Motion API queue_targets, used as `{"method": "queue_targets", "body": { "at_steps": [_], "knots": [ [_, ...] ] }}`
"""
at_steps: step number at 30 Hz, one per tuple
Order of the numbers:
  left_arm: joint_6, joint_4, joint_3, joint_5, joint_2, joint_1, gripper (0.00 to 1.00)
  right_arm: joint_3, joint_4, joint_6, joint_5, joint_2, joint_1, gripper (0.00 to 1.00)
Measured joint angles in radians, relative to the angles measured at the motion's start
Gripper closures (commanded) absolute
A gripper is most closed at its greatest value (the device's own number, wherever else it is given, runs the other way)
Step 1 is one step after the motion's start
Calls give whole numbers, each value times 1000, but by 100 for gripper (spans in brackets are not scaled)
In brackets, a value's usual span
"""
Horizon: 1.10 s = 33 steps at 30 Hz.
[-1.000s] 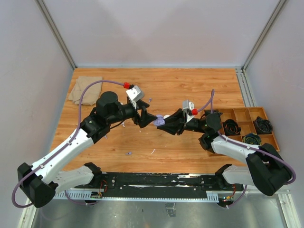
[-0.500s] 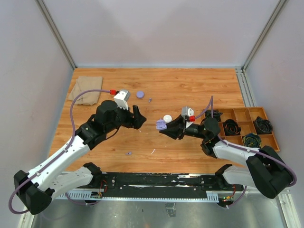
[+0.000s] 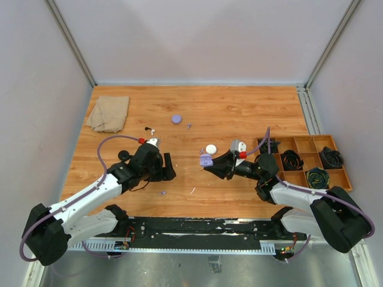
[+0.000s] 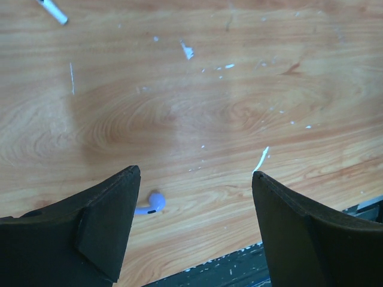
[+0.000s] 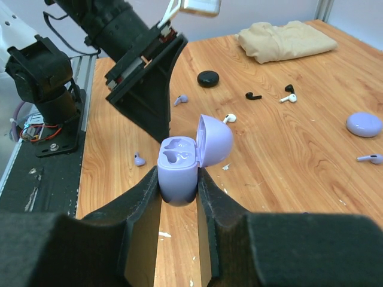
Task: Insert the wireless bluetooth earbuds into the charging case
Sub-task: Pick up the earbud from the center of the board.
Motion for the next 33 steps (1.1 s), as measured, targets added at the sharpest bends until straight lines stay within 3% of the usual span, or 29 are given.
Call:
{"method": "queue_targets", "body": {
  "at_steps": [19,33],
  "knots": [
    [-55,42,-113,50,126,0,20,-3,5,-23,37,4,0,99],
    [-133,20,-146,146,88,-29,32,-3,0,-33,39,-4,0,99]
  ]
}}
